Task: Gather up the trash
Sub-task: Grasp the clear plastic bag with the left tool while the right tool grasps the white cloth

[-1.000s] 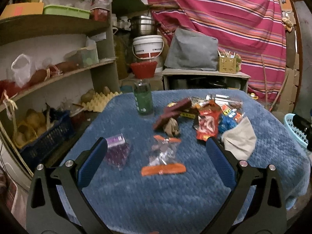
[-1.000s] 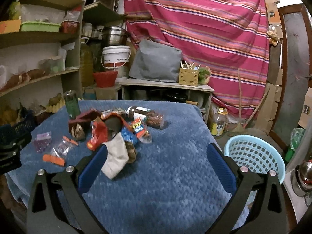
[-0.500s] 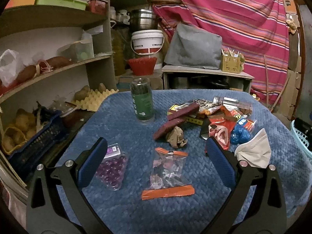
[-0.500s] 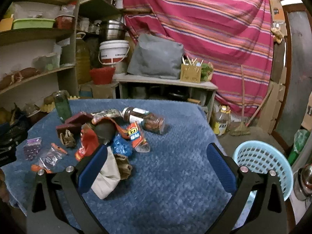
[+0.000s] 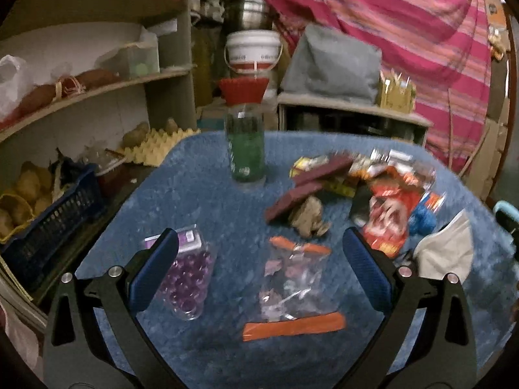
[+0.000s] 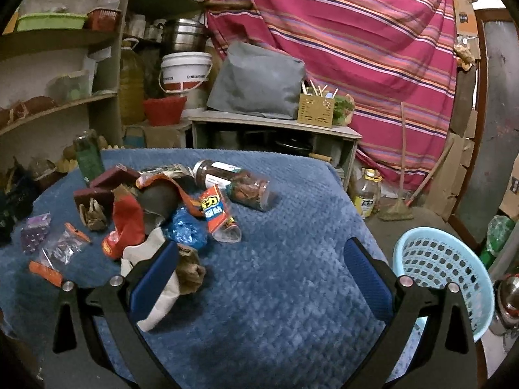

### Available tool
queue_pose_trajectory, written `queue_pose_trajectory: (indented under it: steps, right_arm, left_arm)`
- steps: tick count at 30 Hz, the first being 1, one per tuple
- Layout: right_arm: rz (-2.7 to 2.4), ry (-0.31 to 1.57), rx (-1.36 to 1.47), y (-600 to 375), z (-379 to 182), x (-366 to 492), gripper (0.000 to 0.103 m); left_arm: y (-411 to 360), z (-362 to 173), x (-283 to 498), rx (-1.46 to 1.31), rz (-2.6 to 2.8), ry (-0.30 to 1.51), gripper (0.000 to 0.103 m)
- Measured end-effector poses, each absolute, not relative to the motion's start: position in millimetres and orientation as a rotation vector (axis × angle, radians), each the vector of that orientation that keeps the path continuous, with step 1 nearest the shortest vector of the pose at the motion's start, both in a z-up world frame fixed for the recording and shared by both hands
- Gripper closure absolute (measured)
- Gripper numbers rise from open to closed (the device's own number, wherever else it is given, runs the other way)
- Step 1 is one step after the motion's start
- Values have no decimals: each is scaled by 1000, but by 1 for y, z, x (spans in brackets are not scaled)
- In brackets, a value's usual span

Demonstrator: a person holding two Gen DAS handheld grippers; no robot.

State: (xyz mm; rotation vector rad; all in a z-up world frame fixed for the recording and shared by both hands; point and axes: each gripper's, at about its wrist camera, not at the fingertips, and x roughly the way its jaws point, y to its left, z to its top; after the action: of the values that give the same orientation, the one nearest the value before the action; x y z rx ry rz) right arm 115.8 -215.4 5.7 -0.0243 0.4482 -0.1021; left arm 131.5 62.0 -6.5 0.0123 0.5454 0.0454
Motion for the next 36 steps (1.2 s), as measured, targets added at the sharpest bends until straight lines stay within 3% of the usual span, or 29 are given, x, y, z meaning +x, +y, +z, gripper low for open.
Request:
queue_pose_trajectory:
  steps: [3, 14, 17, 19, 21, 25, 36]
  right_arm:
    - [-60, 405, 8, -215, 3, 115, 4]
    - [-103, 543, 2, -216, -7, 132, 4]
    - [-110, 566, -3, -218, -12, 134, 4]
    - [-83, 584, -6, -216, -15, 136, 4]
    - [-69, 591, -1, -213, -18, 136, 4]
    - [-31, 619, -6, -202, -20, 138, 4]
    - [17, 610, -79, -160, -31, 133, 4]
  left_arm:
    - [67, -16, 137, 3, 40, 580, 5]
    - [49, -39, 149, 29, -79, 685, 6]
    - [45, -48, 154, 36, -112, 739, 24]
    - [45, -56, 159, 44, -114, 779, 51]
    - [48, -64, 166, 22, -129, 832, 68]
    - [52, -51, 155, 20, -126, 781, 75]
    - [67, -21, 123, 47, -58, 668, 75]
